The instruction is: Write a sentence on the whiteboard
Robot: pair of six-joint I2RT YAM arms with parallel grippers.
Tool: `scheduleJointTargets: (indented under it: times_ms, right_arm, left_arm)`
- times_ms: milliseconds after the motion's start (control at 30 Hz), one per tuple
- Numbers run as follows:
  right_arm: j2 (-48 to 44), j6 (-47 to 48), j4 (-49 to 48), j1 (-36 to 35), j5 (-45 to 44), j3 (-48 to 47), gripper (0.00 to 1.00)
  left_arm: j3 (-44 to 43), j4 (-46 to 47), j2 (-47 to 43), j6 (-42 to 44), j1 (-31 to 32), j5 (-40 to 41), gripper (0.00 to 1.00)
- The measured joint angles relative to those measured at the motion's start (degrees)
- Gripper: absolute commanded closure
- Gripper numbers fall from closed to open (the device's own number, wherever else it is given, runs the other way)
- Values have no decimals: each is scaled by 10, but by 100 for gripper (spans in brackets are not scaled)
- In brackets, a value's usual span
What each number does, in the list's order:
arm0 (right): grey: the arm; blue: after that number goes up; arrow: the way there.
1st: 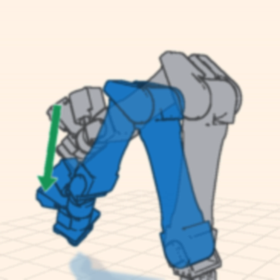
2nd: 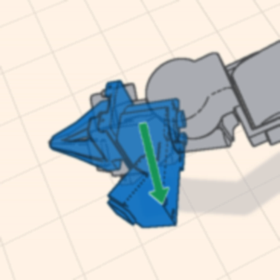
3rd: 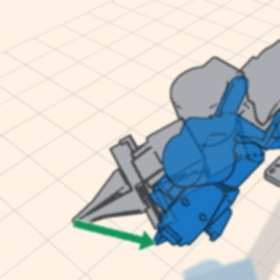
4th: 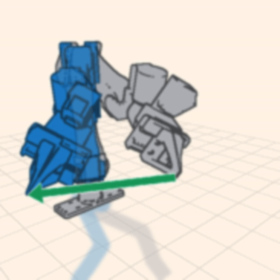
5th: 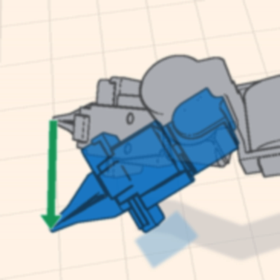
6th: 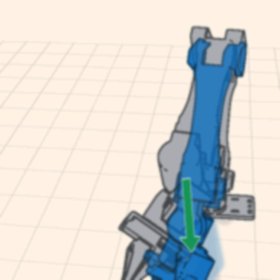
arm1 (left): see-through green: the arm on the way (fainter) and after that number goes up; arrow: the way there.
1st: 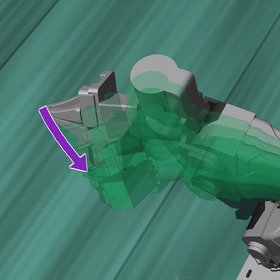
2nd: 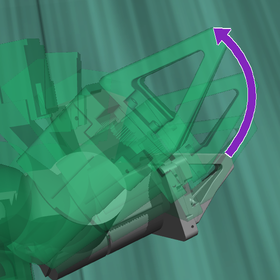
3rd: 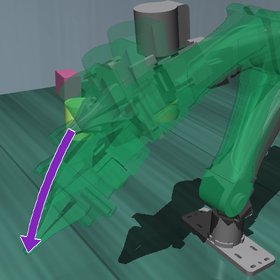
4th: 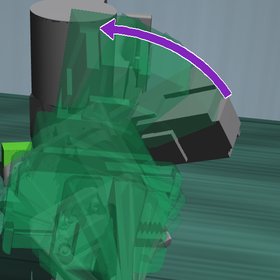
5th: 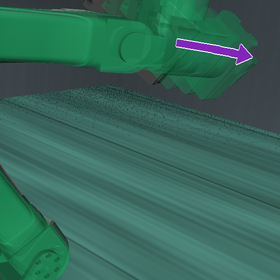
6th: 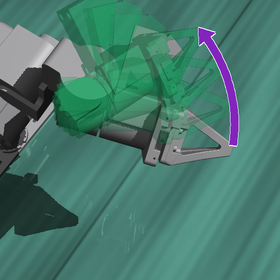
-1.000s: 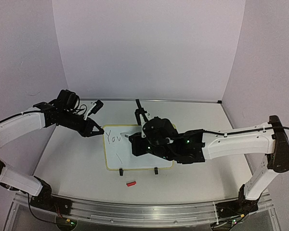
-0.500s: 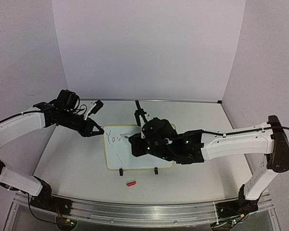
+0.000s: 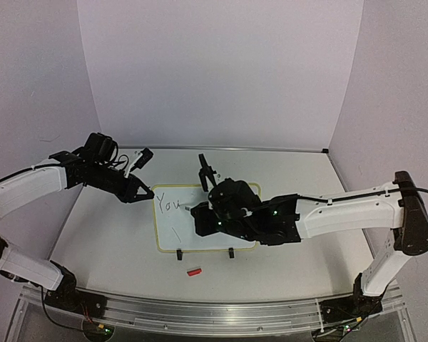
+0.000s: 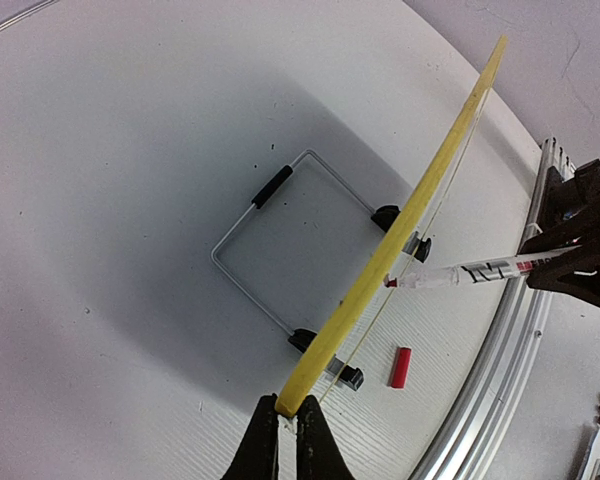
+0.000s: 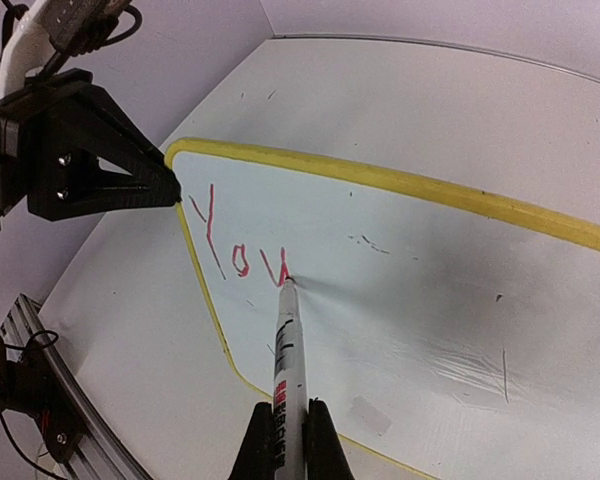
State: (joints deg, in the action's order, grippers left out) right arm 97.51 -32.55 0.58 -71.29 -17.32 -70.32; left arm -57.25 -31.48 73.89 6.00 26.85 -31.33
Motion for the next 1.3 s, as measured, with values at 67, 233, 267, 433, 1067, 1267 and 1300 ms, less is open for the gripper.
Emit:
scheduleJointTargets:
  times_ms: [67, 233, 267, 433, 1067, 1267, 1300]
  right_arm:
    - [0, -4, 4, 0, 3, 4, 100]
    - [0, -8, 8, 0, 8, 10, 100]
    - [0, -9, 8, 0, 8, 10, 100]
    - [-2, -9, 8, 0, 7, 13, 100]
    - [-49, 20, 4, 0, -21, 16, 100]
    - [-33, 28, 3, 0, -28, 5, 100]
    - [-31, 29, 3, 0, -28, 5, 100]
  left_arm:
    - [0, 0, 0, 0, 0, 0, 100]
    - [0, 0, 0, 0, 0, 0, 100]
    - [0, 0, 0, 0, 0, 0, 100]
    - [0, 0, 0, 0, 0, 0, 100]
    - [0, 0, 0, 0, 1, 0, 100]
    - [0, 0, 0, 0, 1, 0, 100]
    - [0, 0, 0, 0, 1, 0, 100]
